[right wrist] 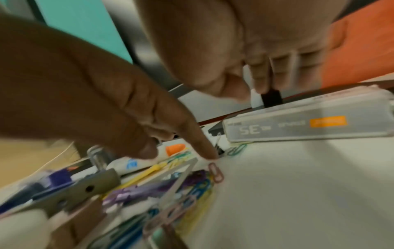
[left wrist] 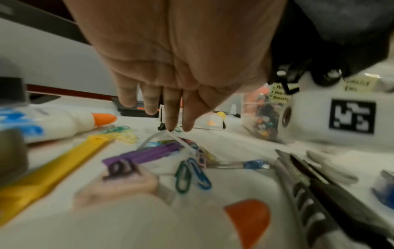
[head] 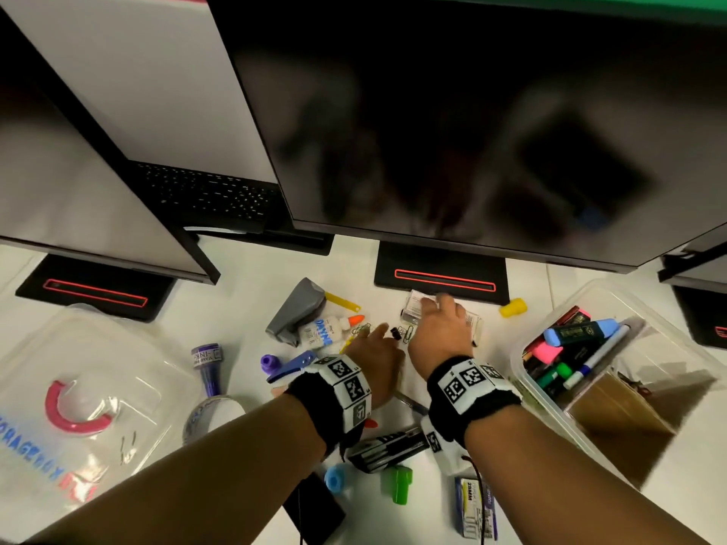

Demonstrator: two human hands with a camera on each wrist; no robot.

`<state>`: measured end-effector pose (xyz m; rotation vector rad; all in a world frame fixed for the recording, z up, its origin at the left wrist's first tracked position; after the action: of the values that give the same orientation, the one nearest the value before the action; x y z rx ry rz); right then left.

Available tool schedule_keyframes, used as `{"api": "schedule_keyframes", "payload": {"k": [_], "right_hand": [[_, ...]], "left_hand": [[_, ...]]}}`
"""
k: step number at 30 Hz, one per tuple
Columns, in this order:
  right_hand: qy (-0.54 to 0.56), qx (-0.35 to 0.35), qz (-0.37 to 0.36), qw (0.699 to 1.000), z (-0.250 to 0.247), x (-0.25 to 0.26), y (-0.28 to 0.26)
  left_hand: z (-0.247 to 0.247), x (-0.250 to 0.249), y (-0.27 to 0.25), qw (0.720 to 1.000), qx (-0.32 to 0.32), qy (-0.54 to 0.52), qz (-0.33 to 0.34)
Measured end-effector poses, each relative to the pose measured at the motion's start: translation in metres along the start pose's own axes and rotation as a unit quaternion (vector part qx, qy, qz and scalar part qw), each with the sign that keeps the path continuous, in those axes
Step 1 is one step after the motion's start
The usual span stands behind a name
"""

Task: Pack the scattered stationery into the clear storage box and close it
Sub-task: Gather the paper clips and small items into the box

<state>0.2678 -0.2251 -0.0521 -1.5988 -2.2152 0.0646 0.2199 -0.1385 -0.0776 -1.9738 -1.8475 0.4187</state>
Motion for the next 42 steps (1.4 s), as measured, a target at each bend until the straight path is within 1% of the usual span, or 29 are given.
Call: {"api": "schedule_keyframes", "payload": {"k": [1, 2, 3, 4, 6, 8, 10, 14, 16, 18, 21, 24, 27, 29, 31, 33, 35, 38, 39, 42], "right_hand": [[0.029, -0.022, -0.05, 0.998, 0.001, 0.006, 0.001], [0.048, -0.012, -0.093, 0.994, 0.004, 0.013, 0.002], [0.053, 0.018, -0.121, 0.991, 0.008, 0.018, 0.003], [0.053, 0.051, -0.13, 0.989, 0.011, 0.021, 0.005], [0.049, 0.093, -0.126, 0.986, 0.021, 0.021, 0.01], [0.023, 0.122, -0.136, 0.983, 0.029, 0.022, 0.011], [-0.011, 0.144, -0.151, 0.978, 0.037, 0.021, 0.009], [-0.041, 0.146, -0.161, 0.975, 0.04, 0.03, 0.003], [-0.042, 0.127, -0.166, 0.977, 0.035, 0.038, 0.01], [-0.034, 0.116, -0.189, 0.975, 0.034, 0.05, 0.026], [-0.038, 0.146, -0.225, 0.963, 0.042, 0.065, 0.043], [-0.07, 0.172, -0.237, 0.954, 0.05, 0.065, 0.041], [-0.079, 0.214, -0.255, 0.94, 0.051, 0.053, 0.025], [-0.071, 0.236, -0.258, 0.934, 0.048, 0.037, 0.005], [-0.075, 0.239, -0.266, 0.931, 0.047, 0.02, -0.016], [-0.063, 0.233, -0.265, 0.933, 0.045, 0.005, -0.03], [-0.02, 0.221, -0.249, 0.943, 0.04, -0.005, -0.036], [0.042, 0.151, -0.21, 0.965, 0.024, -0.018, -0.039], [0.047, 0.143, -0.193, 0.97, 0.022, -0.022, -0.039], [0.001, 0.18, -0.146, 0.973, 0.024, -0.032, -0.04]], "left_hand": [[-0.001, 0.002, -0.001, 0.999, -0.001, -0.031, -0.007], [-0.003, 0.008, -0.002, 0.998, -0.005, -0.065, -0.02], [-0.003, 0.015, -0.003, 0.996, 0.001, -0.081, -0.032], [-0.004, 0.023, -0.003, 0.996, 0.005, -0.082, -0.038], [-0.003, 0.042, -0.002, 0.998, 0.012, -0.049, -0.047], [-0.005, 0.061, 0.0, 0.997, 0.001, -0.029, -0.065], [-0.006, 0.076, 0.001, 0.996, -0.001, -0.035, -0.087], [-0.001, 0.092, 0.003, 0.992, 0.022, -0.052, -0.112], [0.001, 0.092, 0.001, 0.991, 0.033, -0.053, -0.122], [0.003, 0.093, -0.001, 0.988, 0.04, -0.044, -0.139], [0.004, 0.095, -0.004, 0.985, 0.037, -0.018, -0.166], [0.003, 0.102, -0.008, 0.983, 0.038, -0.014, -0.18], [0.003, 0.112, -0.009, 0.983, 0.039, -0.033, -0.176], [0.002, 0.113, -0.011, 0.982, 0.052, -0.05, -0.175], [-0.003, 0.109, -0.012, 0.982, 0.044, -0.07, -0.169], [-0.01, 0.097, -0.012, 0.985, 0.024, -0.098, -0.137], [-0.013, 0.082, -0.013, 0.986, 0.019, -0.132, -0.097], [-0.013, 0.053, -0.013, 0.985, 0.027, -0.163, -0.046], [-0.011, 0.046, -0.013, 0.986, 0.027, -0.163, -0.036], [-0.004, 0.032, -0.003, 0.988, 0.058, -0.139, -0.025]]}}
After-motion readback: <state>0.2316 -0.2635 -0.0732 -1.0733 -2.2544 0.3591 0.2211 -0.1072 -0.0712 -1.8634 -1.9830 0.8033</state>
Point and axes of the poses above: each hand's wrist, its own y-axis towards the middle knuckle, its own z-axis out of the palm, x = y × z, the point moved 4 cm from there along y, towards the middle knuckle, and after that the axes turned 13 degrees about -z, right-handed, at the moved point
